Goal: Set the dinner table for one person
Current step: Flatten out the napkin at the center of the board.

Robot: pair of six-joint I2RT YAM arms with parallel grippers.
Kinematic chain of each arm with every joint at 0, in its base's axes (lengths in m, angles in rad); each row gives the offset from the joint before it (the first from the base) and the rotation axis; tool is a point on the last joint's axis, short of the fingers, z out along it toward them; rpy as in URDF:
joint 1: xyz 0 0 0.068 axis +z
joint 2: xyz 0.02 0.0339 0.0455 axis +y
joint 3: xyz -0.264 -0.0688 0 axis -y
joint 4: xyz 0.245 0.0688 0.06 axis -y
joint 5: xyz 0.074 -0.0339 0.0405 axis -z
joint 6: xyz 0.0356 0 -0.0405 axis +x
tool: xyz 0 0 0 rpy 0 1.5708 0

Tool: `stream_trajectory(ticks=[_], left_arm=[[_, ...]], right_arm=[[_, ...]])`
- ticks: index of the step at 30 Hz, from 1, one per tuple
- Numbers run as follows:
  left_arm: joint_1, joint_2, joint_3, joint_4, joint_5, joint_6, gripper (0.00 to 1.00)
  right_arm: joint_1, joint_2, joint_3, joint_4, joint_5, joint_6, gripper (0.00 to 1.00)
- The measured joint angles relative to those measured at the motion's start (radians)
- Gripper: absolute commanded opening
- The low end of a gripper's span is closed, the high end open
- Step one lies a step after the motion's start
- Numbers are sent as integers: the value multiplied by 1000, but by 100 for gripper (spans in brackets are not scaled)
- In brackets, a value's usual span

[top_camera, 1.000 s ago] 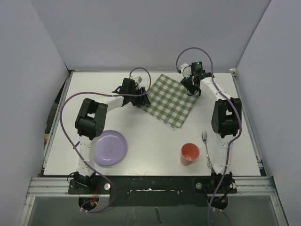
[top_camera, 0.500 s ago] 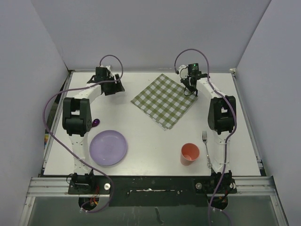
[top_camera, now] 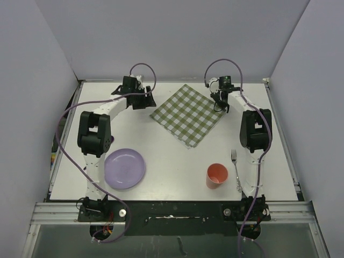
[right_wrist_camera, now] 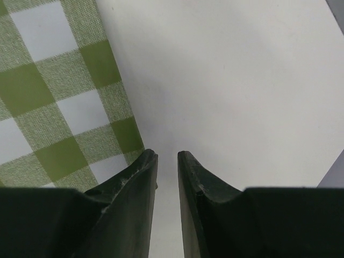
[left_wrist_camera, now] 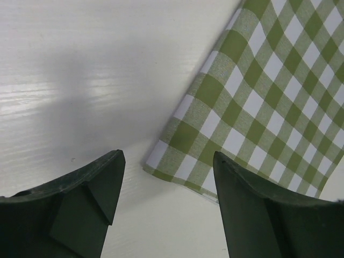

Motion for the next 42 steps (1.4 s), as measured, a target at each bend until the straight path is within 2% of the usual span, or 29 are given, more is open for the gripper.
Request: stream_trajectory(ticks=[7, 13, 17, 20, 27, 34, 42], left_arm=[[-32, 0, 0, -30, 19, -34, 66], [-73, -2, 30, -54, 29, -67, 65], [-105, -39, 30, -71, -5, -45, 66], [-114, -98, 27, -88, -32, -15, 67], [-93, -282, -55, -71, -72, 10, 67], [-90, -292, -160, -76, -78, 1, 67], [-81, -292, -187, -74, -74, -6, 67]], right_arm=[[-23, 10, -33, 8, -8, 28, 23], [-23, 6, -72, 30, -18, 38, 17], [-13, -13, -104, 52, -7, 7, 17], [8, -14, -90, 51, 14, -44, 12], [71, -20, -33, 58, 15, -125, 2], [75, -20, -77, 11, -13, -109, 0], [75, -20, -97, -35, -31, -87, 0]])
